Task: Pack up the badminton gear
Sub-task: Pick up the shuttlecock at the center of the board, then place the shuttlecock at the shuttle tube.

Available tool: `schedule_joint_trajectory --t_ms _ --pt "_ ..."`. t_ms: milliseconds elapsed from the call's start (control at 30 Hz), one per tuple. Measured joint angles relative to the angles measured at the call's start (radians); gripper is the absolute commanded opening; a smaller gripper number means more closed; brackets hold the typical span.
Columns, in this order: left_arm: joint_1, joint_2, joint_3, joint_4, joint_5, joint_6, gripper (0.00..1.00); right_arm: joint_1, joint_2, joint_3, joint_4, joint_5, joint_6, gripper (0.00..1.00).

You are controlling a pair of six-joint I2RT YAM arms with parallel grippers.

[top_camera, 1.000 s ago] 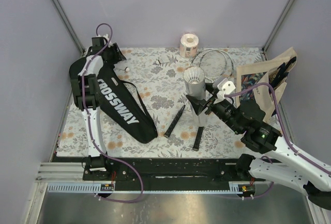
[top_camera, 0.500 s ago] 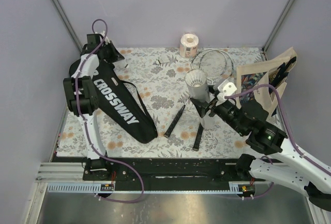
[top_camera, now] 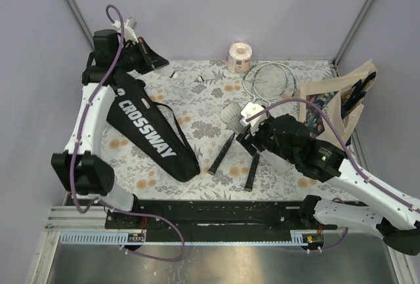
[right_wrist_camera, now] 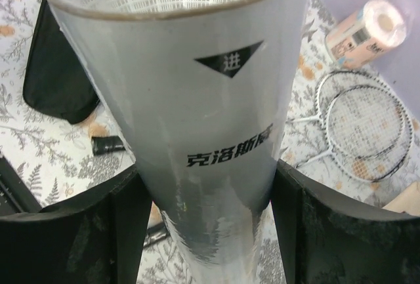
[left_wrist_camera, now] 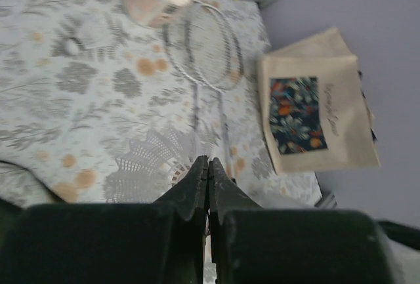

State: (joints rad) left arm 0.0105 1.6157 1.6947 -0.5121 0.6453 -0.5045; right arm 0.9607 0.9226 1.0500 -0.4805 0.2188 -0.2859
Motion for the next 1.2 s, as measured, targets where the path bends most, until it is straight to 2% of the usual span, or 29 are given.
schedule_joint_trajectory --t_ms 233,467,700,1000,1200 --pt "-0.247 -0.294 -0.18 0.013 0.057 0.017 0.0 0.0 0.066 0.085 -0.15 -0.04 0.079 0.45" --pt "-0.406 -0.449 -0.326 0.126 0.076 -0.014 0.0 0.0 0.091 0.09 -0.193 -0.066 0.133 0.45" --pt "-0.47 -0.528 -0.428 0.277 0.072 -0.021 0.0 0.0 0.116 0.089 -0.177 -0.093 0.164 0.45" --pt "-0.526 -0.527 -0.531 0.409 0.073 -0.033 0.0 0.0 0.15 0.085 -0.124 -0.109 0.176 0.43" --pt "-0.564 -0.499 -0.592 0.544 0.095 -0.101 0.0 0.0 0.157 0.074 -0.089 -0.109 0.176 0.43"
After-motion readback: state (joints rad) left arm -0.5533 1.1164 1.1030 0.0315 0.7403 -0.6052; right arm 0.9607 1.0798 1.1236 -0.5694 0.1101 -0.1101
